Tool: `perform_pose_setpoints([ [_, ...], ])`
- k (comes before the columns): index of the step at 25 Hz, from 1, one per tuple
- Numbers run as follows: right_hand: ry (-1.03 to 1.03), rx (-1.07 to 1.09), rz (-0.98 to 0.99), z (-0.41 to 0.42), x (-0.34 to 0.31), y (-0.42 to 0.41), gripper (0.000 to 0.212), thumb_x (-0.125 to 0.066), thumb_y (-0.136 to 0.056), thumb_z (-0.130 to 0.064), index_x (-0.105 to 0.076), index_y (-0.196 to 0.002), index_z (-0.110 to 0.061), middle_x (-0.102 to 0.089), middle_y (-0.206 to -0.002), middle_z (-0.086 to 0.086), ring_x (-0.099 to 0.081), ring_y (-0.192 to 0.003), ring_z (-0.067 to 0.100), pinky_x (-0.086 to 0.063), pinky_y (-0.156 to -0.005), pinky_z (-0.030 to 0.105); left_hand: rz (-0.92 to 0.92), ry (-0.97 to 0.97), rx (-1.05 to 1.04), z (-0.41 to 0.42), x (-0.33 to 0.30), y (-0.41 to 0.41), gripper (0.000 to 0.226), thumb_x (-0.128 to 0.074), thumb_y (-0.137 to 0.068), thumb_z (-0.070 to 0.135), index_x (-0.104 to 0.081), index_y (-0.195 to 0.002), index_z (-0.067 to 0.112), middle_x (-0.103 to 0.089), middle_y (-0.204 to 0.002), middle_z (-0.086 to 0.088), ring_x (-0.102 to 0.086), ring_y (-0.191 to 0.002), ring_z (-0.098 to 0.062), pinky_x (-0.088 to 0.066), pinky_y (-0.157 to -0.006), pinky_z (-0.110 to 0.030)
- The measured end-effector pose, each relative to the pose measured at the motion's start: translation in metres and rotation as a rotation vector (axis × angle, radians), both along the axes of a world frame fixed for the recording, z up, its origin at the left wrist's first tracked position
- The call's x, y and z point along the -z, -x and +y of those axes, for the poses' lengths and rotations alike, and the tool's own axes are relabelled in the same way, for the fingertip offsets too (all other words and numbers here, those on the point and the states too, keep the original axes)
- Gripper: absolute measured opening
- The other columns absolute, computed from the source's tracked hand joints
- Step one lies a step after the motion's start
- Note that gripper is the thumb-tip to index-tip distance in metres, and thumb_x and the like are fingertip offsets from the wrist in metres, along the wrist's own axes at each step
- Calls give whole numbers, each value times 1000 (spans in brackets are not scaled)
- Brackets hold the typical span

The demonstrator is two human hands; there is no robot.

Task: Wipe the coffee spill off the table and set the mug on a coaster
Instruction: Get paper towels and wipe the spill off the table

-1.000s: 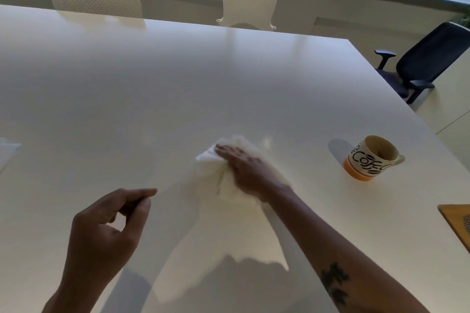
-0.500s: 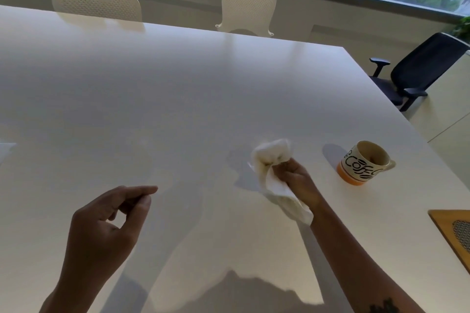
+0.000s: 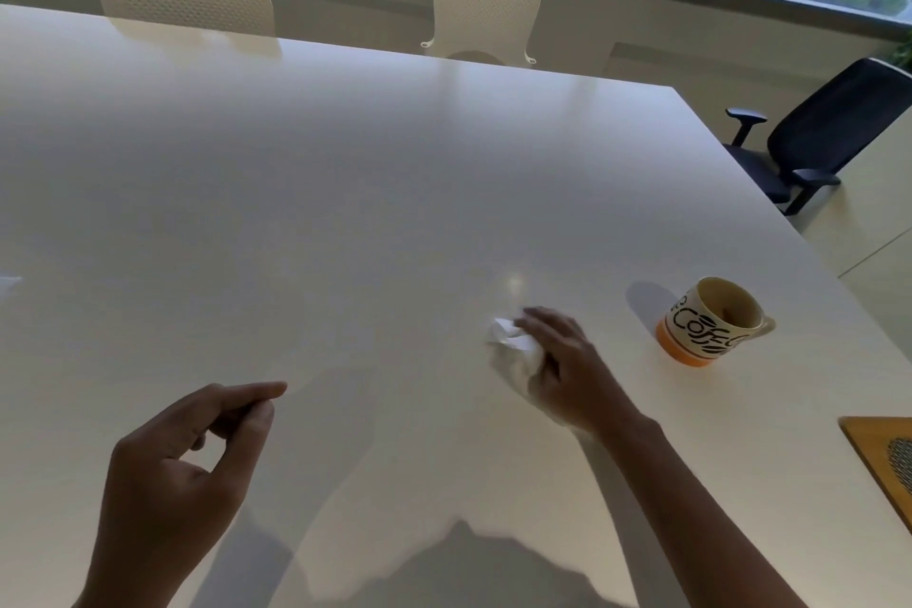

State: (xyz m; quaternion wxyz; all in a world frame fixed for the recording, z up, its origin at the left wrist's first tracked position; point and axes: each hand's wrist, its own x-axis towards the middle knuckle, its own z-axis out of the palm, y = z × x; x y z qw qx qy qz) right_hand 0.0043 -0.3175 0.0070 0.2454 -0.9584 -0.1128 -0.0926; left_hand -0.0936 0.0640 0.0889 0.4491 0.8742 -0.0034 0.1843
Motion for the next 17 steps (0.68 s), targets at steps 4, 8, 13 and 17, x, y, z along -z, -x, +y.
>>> perform_pose_setpoints([
  [4, 124, -189, 72, 57, 22, 44, 59, -47, -109, -24, -38, -165, -5, -29, -177, 15, -20, -166, 32, -15, -136, 44, -37, 17, 12, -5, 7, -3, 23, -77, -93, 17, -74, -100, 39, -70, -90, 19, -62, -82, 3, -40, -72, -5],
  [8, 158, -53, -18, 18, 37, 84, 56, -37, -109, -21, -41, -164, -14, -22, -180, 4, -20, -167, 27, -15, -135, 47, -36, 36, 28, 4, 14, -3, 19, -61, -93, 36, -78, -102, 32, -66, -83, 13, -61, -80, -6, -39, -75, -12],
  [13, 272, 455, 227, -3, -8, -48, 58, -51, -108, -31, -43, -162, -11, -28, -176, 18, -18, -165, 36, -12, -133, 54, -10, 73, 1, 14, 16, 6, 28, -58, -91, 42, -80, -101, 27, -67, -72, 4, -61, -77, -11, -40, -75, -24],
  [17, 205, -36, 153, 129, -8, -82, 55, -58, -100, -13, -57, -154, -21, -35, -174, 5, -17, -166, 26, 2, -132, 46, -13, 72, 40, 14, 13, 6, 26, -59, -91, 42, -80, -100, 30, -66, -73, 7, -62, -76, -14, -41, -76, -28],
])
